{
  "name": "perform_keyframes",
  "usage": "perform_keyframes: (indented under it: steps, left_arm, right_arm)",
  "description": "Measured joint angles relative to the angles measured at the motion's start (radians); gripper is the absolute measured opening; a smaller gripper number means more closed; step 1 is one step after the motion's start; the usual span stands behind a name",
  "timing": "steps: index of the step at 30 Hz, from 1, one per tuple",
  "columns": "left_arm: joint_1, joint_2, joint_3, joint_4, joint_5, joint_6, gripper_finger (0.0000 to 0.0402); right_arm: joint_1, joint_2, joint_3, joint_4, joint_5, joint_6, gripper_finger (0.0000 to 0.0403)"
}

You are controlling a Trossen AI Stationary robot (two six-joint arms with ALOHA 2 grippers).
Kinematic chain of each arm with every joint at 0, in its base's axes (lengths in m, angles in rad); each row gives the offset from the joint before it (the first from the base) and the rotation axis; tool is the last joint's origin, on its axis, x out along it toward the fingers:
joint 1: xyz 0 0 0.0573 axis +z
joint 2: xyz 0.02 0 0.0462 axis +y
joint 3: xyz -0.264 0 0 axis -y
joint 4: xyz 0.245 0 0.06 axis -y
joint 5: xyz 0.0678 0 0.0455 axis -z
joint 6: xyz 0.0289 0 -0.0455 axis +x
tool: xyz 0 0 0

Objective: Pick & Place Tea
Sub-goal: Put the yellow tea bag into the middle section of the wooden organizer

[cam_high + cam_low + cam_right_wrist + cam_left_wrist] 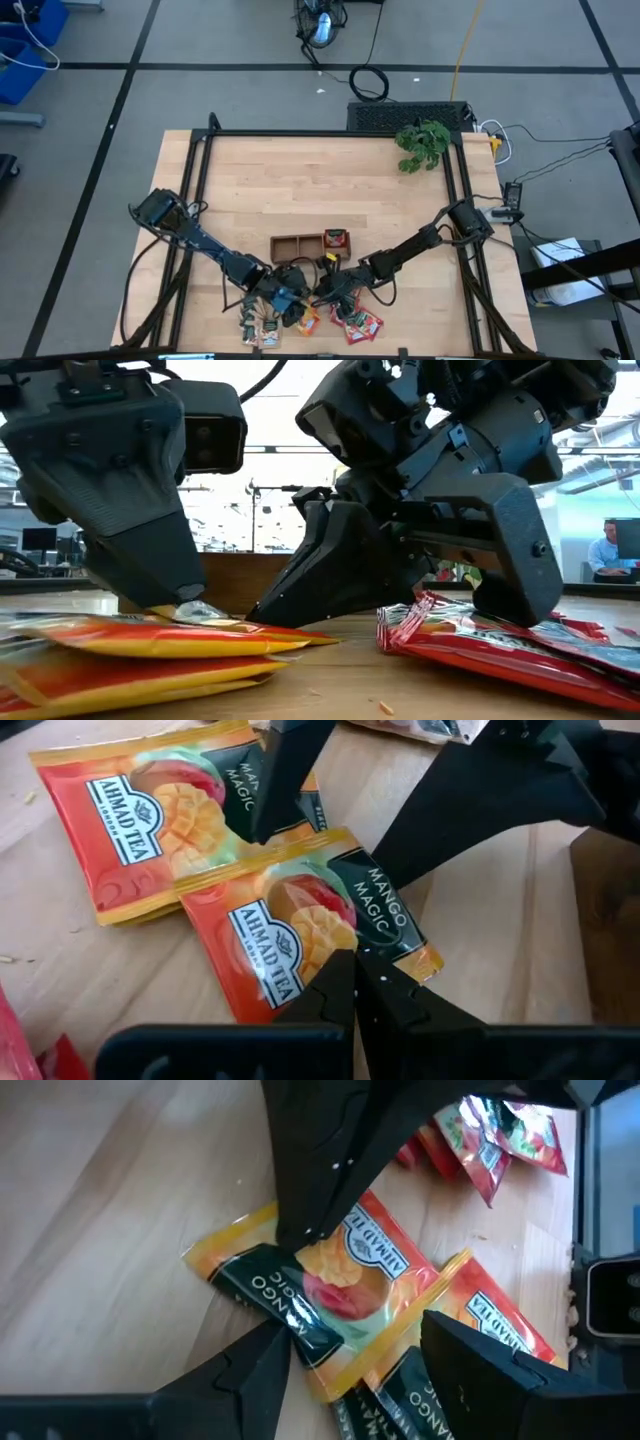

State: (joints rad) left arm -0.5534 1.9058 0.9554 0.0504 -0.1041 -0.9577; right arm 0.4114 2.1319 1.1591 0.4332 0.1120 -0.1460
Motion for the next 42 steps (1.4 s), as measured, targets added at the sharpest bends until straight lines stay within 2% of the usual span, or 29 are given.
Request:
perform_keyframes:
  steps: [5,8,10,15,17,23,27,30,33,39,42]
  left_arm:
    - [0.004,-0.004,-0.001,0.010,-0.002,0.028,0.0227]
    - [0.004,-0.004,-0.002,0.005,-0.010,0.039,0.0208]
    - [0.004,-0.003,-0.002,0.004,-0.026,0.047,0.0176]
    - [0.004,-0.002,-0.003,0.001,-0.054,0.102,0.0048]
    - [0.005,-0.002,-0.003,0.002,-0.053,0.124,0.0014]
    - [0.004,-0.036,-0.006,-0.018,-0.046,0.185,0.0006]
    - [-0.006,-0.088,0.008,-0.074,-0.063,0.234,0.0005]
    - [-0.019,-0.109,0.048,-0.170,-0.092,0.268,0.0004]
    - [-0.034,-0.108,0.114,-0.275,-0.109,0.330,0.0003]
    - [-0.056,-0.108,0.252,-0.472,-0.206,0.400,0.0003]
    - [-0.065,-0.109,0.311,-0.523,-0.230,0.451,0.0003]
  right_arm:
    - [0.000,0.000,0.000,0.000,-0.001,0.001,0.0000]
    - [0.000,0.000,0.000,0.000,-0.001,0.001,0.0000]
    - [0.000,0.000,0.000,0.001,-0.002,0.002,0.0000]
    - [0.002,0.000,0.000,0.001,-0.002,0.002,0.0000]
    - [0.003,0.000,0.000,0.001,-0.004,0.002,0.0000]
    - [0.011,-0.004,0.000,0.005,0.002,-0.031,0.0000]
    - [0.040,-0.044,0.000,-0.010,0.075,-0.062,0.0004]
    - [0.069,-0.096,0.000,-0.041,0.162,-0.081,0.0026]
    - [0.087,-0.161,0.000,-0.054,0.205,-0.060,0.0068]
    - [0.087,-0.279,0.000,-0.122,0.157,0.044,0.0169]
    - [0.076,-0.316,0.001,-0.186,0.137,0.070,0.0202]
